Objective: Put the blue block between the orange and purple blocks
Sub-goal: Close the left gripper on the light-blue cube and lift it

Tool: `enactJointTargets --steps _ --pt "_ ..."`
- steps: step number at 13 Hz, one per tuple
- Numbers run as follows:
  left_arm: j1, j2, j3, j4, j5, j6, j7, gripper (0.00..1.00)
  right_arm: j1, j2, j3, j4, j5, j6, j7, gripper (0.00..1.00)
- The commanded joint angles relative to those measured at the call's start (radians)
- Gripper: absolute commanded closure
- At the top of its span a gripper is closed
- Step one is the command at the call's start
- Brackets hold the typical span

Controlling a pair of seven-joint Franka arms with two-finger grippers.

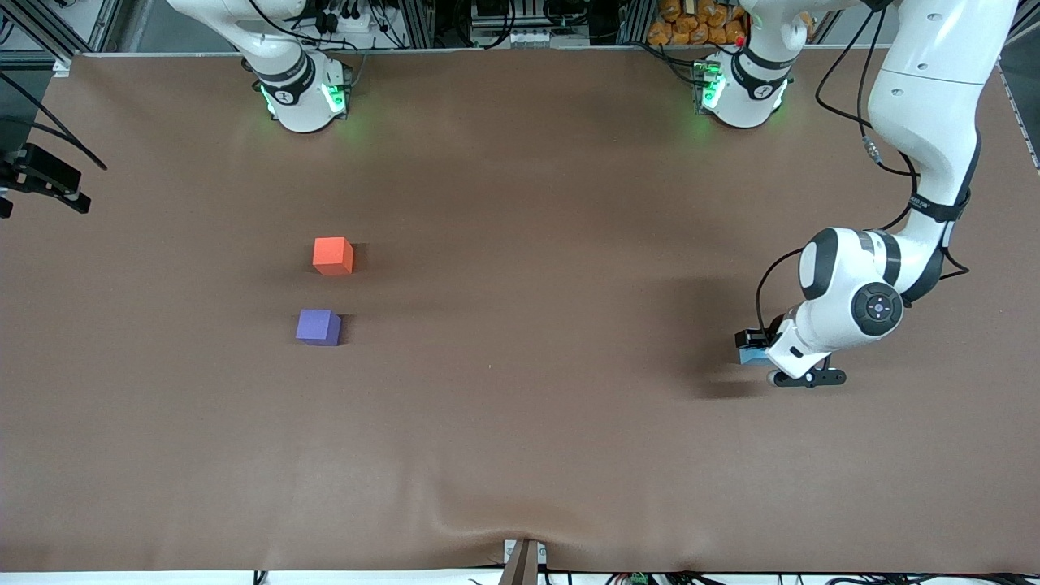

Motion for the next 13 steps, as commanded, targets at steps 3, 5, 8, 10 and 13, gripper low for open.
enactJointTargets --steps 3,5,8,10,13 --pt "-0.015 -0.053 -0.035 -0.014 0.030 -0.012 -0.016 0.94 -0.034 0.003 0.013 0.012 0.022 -0.013 -0.006 0.00" --pt "-0.024 -0.073 -0.079 0.000 0.028 -0.051 -0.086 0.95 -0.034 0.003 0.013 0.010 0.022 -0.013 -0.006 0.00" --pt "-0.062 -0.067 -0.162 0.051 0.028 -0.052 -0.251 0.98 -0.031 0.004 0.013 0.009 0.022 -0.014 -0.006 0.00" --pt "-0.159 -0.062 -0.163 0.095 0.025 -0.068 -0.305 1.00 -0.033 0.004 0.013 0.007 0.022 -0.013 -0.006 0.00" --pt "-0.295 -0.039 -0.164 0.181 0.016 -0.094 -0.437 1.00 -0.034 0.004 0.013 0.007 0.022 -0.017 -0.006 0.00"
